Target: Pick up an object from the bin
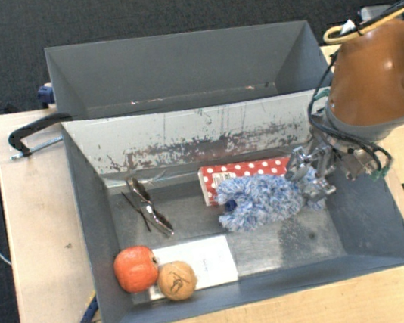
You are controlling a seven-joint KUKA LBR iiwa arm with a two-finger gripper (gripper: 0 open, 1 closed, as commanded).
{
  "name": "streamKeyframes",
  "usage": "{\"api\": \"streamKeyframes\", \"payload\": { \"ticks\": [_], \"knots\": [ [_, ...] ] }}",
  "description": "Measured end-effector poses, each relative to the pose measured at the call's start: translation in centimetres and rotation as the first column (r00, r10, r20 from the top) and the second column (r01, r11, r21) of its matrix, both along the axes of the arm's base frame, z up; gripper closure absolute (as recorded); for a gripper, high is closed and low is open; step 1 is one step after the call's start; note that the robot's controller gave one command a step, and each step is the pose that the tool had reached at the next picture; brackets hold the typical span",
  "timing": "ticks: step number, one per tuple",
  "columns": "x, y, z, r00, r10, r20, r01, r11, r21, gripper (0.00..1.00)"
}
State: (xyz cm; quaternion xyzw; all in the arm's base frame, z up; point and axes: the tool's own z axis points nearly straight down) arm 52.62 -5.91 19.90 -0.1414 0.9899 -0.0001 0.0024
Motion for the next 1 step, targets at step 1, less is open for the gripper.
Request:
{"api": "streamKeyframes", "payload": {
  "ticks": [1],
  "knots": [
    [-0.46,-0.45,3.36,0.997,0.073,-0.004,-0.073,0.997,0.001,1.00]
  ]
}}
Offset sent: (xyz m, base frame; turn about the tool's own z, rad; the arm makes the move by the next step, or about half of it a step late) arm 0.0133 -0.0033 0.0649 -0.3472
